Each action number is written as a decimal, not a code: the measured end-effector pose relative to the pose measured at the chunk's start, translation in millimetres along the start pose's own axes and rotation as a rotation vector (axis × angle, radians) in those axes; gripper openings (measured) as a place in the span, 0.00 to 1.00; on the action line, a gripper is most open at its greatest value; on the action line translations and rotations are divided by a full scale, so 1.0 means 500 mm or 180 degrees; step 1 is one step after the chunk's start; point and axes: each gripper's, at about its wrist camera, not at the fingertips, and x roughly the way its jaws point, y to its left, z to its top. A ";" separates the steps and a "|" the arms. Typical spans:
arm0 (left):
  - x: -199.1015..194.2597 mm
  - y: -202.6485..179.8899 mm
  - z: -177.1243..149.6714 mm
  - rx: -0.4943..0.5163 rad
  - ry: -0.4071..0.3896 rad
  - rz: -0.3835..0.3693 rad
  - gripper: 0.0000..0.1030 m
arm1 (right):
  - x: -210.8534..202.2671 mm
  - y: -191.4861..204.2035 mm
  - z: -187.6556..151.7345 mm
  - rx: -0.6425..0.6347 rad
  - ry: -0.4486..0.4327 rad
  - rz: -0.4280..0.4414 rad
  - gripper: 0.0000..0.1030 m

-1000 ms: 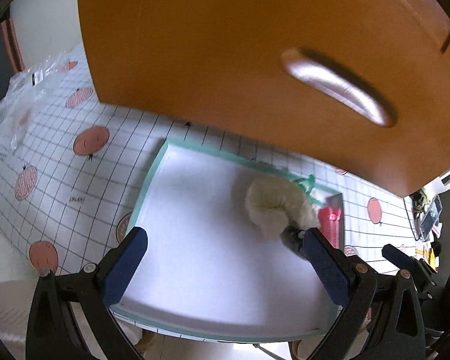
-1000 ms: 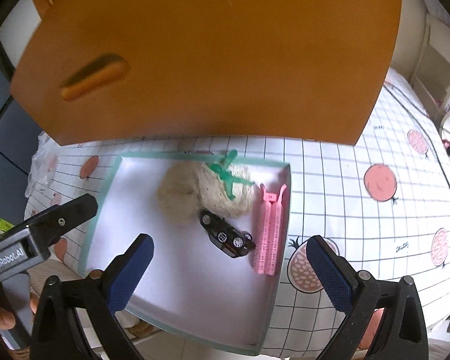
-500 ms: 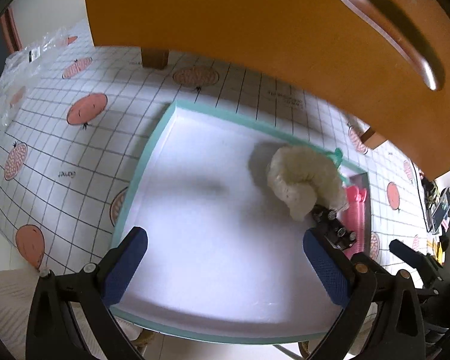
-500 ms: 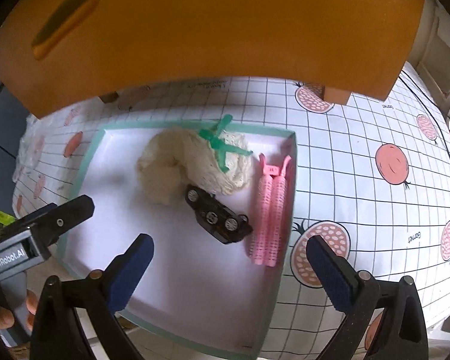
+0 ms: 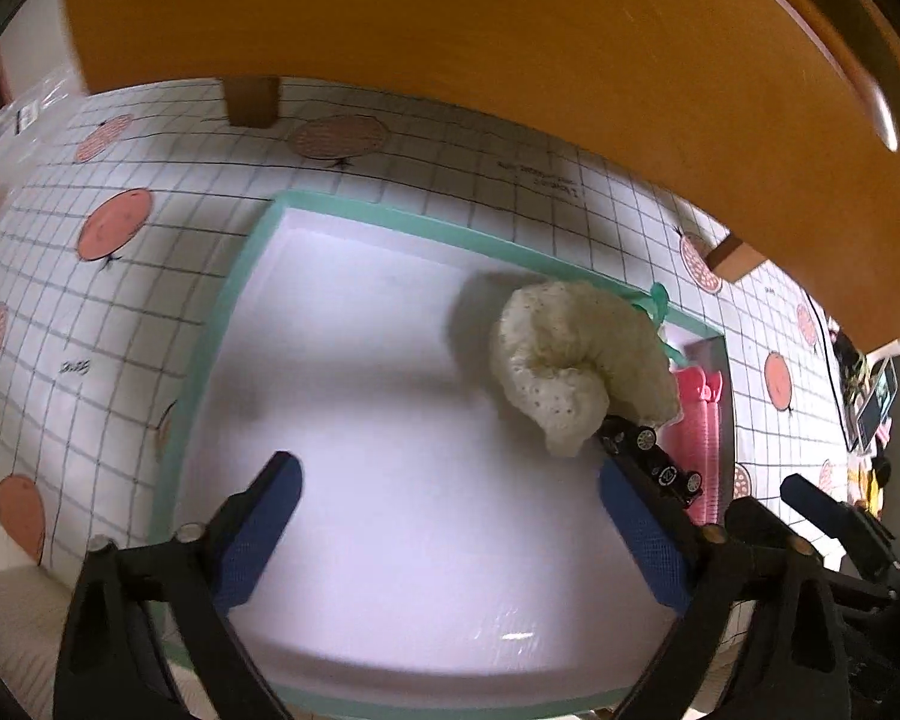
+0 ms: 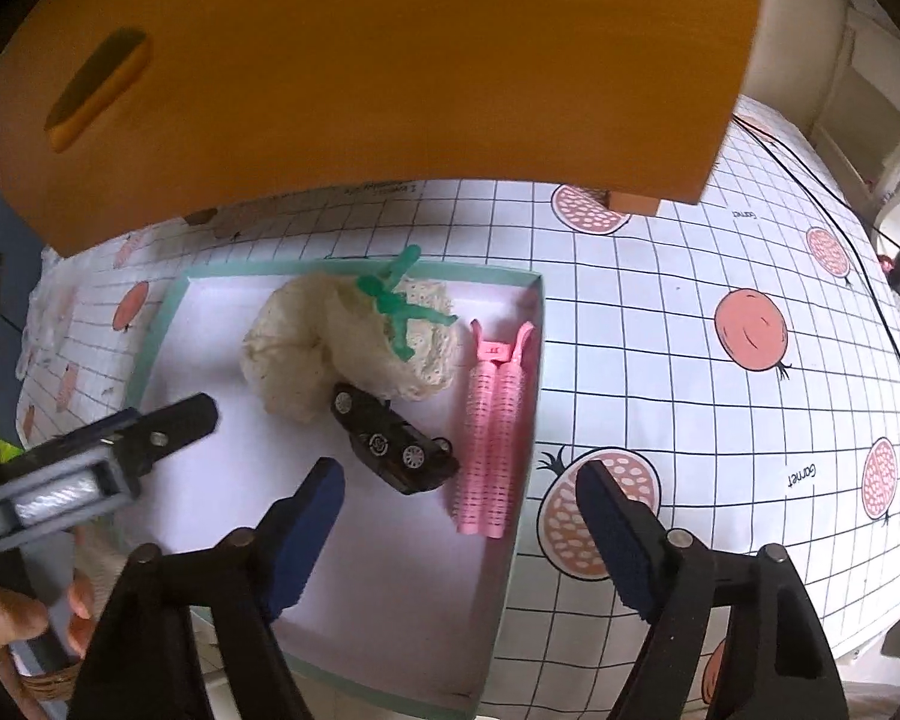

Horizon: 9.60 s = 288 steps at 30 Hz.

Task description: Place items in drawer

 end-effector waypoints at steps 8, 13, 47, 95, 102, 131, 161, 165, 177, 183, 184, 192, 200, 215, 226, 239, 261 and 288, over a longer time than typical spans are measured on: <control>0.042 -0.019 0.029 -0.0043 -0.0111 -0.0109 0.69 | 0.013 0.011 0.000 -0.0098 0.0080 0.0033 0.55; 0.069 -0.024 0.033 -0.0066 -0.0058 -0.0222 0.47 | 0.032 0.010 0.003 -0.0100 0.0135 0.0051 0.45; 0.028 0.055 -0.059 -0.0215 0.0427 -0.0045 0.04 | 0.087 -0.005 0.015 0.0028 0.0239 -0.0017 0.36; -0.081 0.028 -0.032 -0.0078 -0.0570 0.0504 0.05 | 0.076 0.036 -0.008 -0.0122 0.0344 0.0099 0.28; -0.145 0.028 -0.026 0.0092 -0.0988 0.0614 0.04 | 0.047 0.029 -0.001 0.0001 0.0223 0.0165 0.28; -0.244 -0.016 -0.025 0.0352 -0.1418 0.0486 0.03 | -0.057 0.037 0.018 0.0042 -0.0225 0.0341 0.28; 0.042 -0.005 -0.065 0.0493 0.0260 0.0563 0.67 | -0.007 0.039 0.023 0.0047 0.0038 0.0358 0.28; 0.052 -0.015 -0.072 0.0590 0.0241 0.0663 0.67 | -0.005 0.041 0.024 0.0032 0.0048 0.0358 0.28; 0.038 -0.005 -0.078 0.0569 0.0235 0.0611 0.37 | -0.004 0.039 0.022 0.0032 0.0059 0.0352 0.28; 0.018 0.014 -0.078 0.0395 0.0199 0.0496 0.22 | -0.007 0.037 0.021 0.0037 0.0048 0.0367 0.28; 0.013 0.015 -0.077 0.0383 0.0182 0.0479 0.21 | -0.009 0.037 0.021 0.0034 0.0043 0.0370 0.28; -0.070 0.000 -0.074 0.0393 -0.0161 0.0243 0.20 | -0.032 0.040 0.019 0.0026 -0.0024 0.0401 0.28; -0.184 -0.034 -0.044 0.0484 -0.0649 -0.0025 0.20 | -0.080 0.055 0.015 -0.0048 -0.0190 0.0457 0.28; -0.480 -0.079 0.035 0.0560 -0.1776 -0.0497 0.20 | -0.329 0.097 0.071 -0.0201 -0.1096 0.0868 0.28; -0.578 -0.107 0.147 0.0565 -0.2130 -0.0508 0.20 | -0.468 0.101 0.202 -0.0319 -0.1615 0.0772 0.28; -0.519 -0.135 0.257 0.0585 -0.1878 -0.0319 0.21 | -0.441 0.070 0.322 -0.0236 -0.1473 0.0483 0.28; -0.416 -0.100 0.321 0.0216 -0.1460 -0.0195 0.50 | -0.331 0.051 0.357 -0.0139 -0.1028 0.0226 0.30; -0.376 -0.061 0.305 0.0066 -0.1459 0.0210 0.92 | -0.314 0.042 0.353 -0.0051 -0.0985 0.0048 0.89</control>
